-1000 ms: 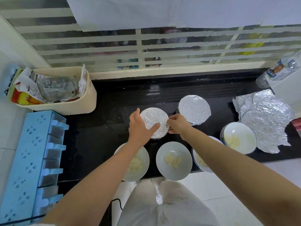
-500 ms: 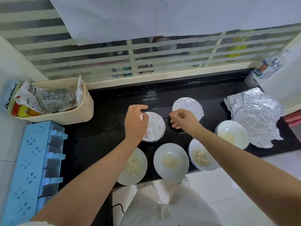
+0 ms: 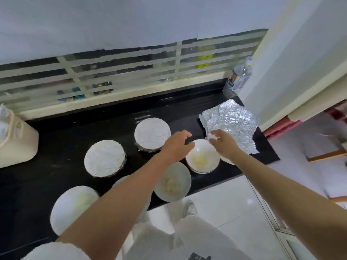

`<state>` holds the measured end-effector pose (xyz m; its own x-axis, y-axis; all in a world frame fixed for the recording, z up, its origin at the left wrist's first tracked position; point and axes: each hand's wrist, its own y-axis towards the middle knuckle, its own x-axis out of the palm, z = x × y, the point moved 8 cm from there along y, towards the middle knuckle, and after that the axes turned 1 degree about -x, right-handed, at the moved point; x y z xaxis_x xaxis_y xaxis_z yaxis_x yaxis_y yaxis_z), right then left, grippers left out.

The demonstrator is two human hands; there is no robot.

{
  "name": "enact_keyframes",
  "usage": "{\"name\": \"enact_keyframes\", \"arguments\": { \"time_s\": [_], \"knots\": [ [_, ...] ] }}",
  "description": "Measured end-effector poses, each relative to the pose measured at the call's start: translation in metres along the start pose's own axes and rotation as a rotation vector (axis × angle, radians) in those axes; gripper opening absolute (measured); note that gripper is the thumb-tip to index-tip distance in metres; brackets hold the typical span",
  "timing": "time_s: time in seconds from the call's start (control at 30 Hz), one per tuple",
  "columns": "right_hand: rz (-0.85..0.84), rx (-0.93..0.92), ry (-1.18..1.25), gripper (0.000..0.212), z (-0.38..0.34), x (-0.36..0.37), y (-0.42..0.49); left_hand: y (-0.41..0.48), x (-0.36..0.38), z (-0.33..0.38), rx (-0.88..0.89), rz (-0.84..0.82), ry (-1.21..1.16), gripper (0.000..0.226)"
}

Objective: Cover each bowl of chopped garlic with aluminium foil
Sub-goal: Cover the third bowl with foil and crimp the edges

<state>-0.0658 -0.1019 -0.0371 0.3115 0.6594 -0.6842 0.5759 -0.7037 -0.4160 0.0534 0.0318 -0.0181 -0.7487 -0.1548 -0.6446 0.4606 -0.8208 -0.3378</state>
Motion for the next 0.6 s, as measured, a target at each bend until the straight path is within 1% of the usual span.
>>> {"name": "enact_keyframes", "arguments": {
  "time_s": [0.07, 0.17, 0.27, 0.33, 0.43, 0.6],
  "knots": [
    [-0.128, 0.025, 0.005, 0.044, 0.018, 0.004, 0.004, 0.015, 0.023, 0.007, -0.066, -0.048, 0.031, 0.054],
    [-0.258, 0.004, 0.08, 0.037, 0.027, 0.01, 0.009, 0.026, 0.041, 0.007, -0.137, -0.049, 0.047, 0.056],
    [-0.289, -0.016, 0.13, 0.031, 0.027, 0.007, 0.018, 0.028, 0.042, 0.003, -0.171, -0.019, 0.08, 0.05],
    [-0.31, -0.02, 0.108, 0.033, 0.028, 0.007, 0.024, 0.029, 0.042, 0.001, -0.188, -0.013, 0.091, 0.046],
    [-0.329, -0.032, 0.025, 0.043, 0.026, 0.01, 0.03, 0.029, 0.045, 0.002, -0.196, -0.022, 0.12, 0.043],
    [-0.398, 0.115, -0.165, 0.068, 0.038, 0.023, 0.028, 0.026, 0.046, 0.002, -0.205, -0.031, 0.159, 0.043]
  ]
}}
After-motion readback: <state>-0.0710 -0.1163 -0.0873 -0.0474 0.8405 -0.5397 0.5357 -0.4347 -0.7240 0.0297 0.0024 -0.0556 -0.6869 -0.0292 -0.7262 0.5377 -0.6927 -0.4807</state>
